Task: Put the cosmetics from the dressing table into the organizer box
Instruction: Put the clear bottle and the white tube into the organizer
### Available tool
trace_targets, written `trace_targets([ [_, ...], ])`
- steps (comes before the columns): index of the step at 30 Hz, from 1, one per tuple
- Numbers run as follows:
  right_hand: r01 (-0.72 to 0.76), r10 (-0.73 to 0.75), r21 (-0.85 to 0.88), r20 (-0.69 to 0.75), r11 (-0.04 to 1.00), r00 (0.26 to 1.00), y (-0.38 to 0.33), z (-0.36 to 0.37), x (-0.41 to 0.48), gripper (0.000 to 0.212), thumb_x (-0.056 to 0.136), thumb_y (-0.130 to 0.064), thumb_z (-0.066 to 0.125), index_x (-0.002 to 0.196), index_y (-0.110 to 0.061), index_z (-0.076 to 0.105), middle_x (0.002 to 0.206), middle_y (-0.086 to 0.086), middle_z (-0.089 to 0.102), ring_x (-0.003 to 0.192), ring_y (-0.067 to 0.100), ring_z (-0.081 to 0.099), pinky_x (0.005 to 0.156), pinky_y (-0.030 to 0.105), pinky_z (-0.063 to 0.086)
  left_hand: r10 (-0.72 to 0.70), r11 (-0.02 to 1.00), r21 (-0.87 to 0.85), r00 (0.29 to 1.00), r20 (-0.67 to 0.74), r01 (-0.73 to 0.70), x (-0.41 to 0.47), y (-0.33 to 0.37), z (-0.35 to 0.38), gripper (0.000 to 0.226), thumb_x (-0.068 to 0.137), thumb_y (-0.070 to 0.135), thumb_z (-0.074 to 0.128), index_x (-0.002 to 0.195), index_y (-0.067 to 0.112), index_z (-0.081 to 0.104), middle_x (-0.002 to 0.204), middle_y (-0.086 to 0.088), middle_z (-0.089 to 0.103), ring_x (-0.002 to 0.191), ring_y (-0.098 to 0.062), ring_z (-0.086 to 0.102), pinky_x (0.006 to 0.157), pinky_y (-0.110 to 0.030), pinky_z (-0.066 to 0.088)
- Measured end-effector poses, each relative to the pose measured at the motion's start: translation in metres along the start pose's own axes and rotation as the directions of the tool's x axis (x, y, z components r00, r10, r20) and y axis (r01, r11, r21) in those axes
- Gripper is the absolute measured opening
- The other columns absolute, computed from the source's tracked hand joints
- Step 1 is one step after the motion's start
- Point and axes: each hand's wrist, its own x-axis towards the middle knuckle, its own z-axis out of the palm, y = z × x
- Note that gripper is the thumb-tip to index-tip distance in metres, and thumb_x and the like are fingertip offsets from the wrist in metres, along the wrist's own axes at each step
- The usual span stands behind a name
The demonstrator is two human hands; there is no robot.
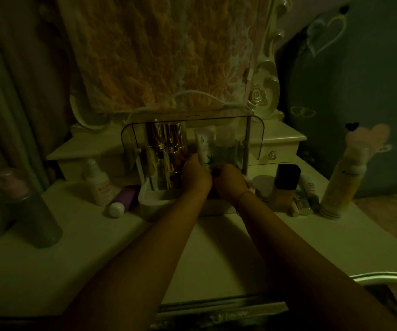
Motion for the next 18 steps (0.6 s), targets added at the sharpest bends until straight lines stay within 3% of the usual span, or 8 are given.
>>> trace_targets([
  [7,0.021,-0.020,0.029,-0.060,0.999,0.998,0.002,0.000,-0.001,0.029,0.090,-0.005,0.051,0.116,-0.004,0.061,0.115,0.018,0.065,0.108,0.031,0.059,0.083,0.030,0.043,-0.027,0.998,0.060,0.999,0.018,0.026,-0.001,0.000,-0.003,0.027,0.093,0.012,0.045,0.118,0.012,0.054,0.121,-0.013,0.059,0.110,-0.032,0.056,0.092,-0.049,0.049],
  [12,0.037,-0.024,0.111,-0.119,0.993,0.993,0.003,0.000,-0.003,0.024,0.090,-0.010,0.054,0.111,-0.003,0.062,0.110,0.017,0.067,0.102,0.029,0.063,0.083,0.033,0.048,-0.013,0.998,-0.060,0.999,0.035,0.015,-0.007,-0.004,-0.007,0.031,0.089,0.009,0.055,0.119,0.013,0.052,0.124,-0.009,0.059,0.109,-0.028,0.059,0.082,-0.040,0.053],
  [15,0.055,-0.022,0.189,-0.175,0.980,0.984,0.001,-0.001,-0.010,0.028,0.090,-0.011,0.054,0.116,-0.003,0.059,0.113,0.016,0.066,0.105,0.028,0.062,0.089,0.036,0.051,0.015,0.998,-0.068,0.999,0.040,-0.012,-0.012,-0.006,-0.011,0.033,0.088,0.010,0.056,0.121,0.012,0.051,0.125,-0.009,0.058,0.109,-0.026,0.058,0.084,-0.036,0.051],
  [18,0.127,-0.070,0.222,-0.246,0.967,0.967,-0.001,-0.007,-0.029,0.031,0.090,-0.010,0.054,0.121,-0.005,0.057,0.117,0.014,0.065,0.108,0.023,0.061,0.088,0.028,0.049,0.059,0.996,-0.077,0.995,0.075,-0.053,-0.021,-0.008,-0.017,0.036,0.089,0.013,0.057,0.124,0.010,0.050,0.126,-0.011,0.056,0.110,-0.024,0.056,0.086,-0.036,0.049],
])
